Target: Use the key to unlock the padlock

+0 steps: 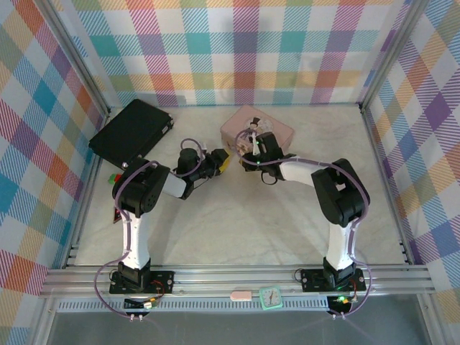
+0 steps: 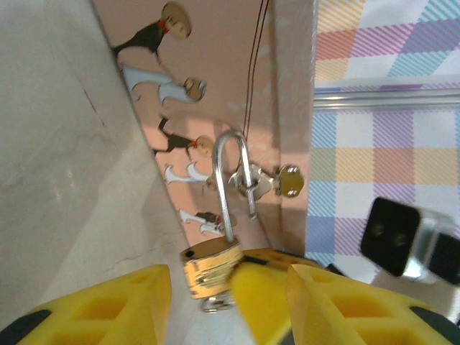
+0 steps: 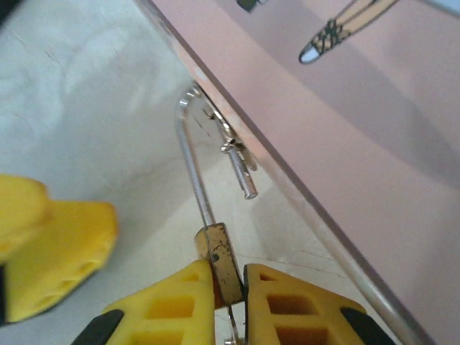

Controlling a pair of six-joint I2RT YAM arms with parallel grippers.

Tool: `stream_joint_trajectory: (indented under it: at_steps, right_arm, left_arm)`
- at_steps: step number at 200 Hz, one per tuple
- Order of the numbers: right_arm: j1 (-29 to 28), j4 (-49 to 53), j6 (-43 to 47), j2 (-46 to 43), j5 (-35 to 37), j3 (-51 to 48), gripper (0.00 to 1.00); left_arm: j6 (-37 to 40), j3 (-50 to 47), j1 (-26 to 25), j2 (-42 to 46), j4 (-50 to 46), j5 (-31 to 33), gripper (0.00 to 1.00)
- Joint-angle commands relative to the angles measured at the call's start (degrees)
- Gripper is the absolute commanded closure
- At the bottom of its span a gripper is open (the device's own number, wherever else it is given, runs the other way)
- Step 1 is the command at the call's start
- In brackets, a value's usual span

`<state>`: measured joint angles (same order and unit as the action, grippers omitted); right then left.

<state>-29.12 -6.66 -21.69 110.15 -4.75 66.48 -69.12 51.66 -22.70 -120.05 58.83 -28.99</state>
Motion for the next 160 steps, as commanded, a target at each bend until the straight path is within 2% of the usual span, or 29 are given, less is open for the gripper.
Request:
stream_joint_trajectory:
  at_steps: [1, 77, 110, 160]
  right_arm:
    - [1.0, -2.5, -5.6, -2.1, -7.0, -1.0, 1.0]
    - [2.3, -4.6, -9.9, 0.2, -9.9, -1.2, 1.0]
    - [2.6, -5.0, -13.2, 1.0, -10.1, -0.2, 1.0]
    - [3.1, -5.4, -19.1, 1.3, -11.3, -0.8, 1.0]
  left_arm:
    - [4.3, 2.2, -1.1, 0.9, -3.8, 2.4, 0.54]
    - [4.9, 9.1, -2.3, -3.4, -7.7, 6.6, 0.54]
    - [4.7, 8.1, -3.5, -2.9, -9.6, 7.9, 0.52]
    - [-3.0, 5.4, -5.9, -5.0, -0.5, 9.6, 0.51]
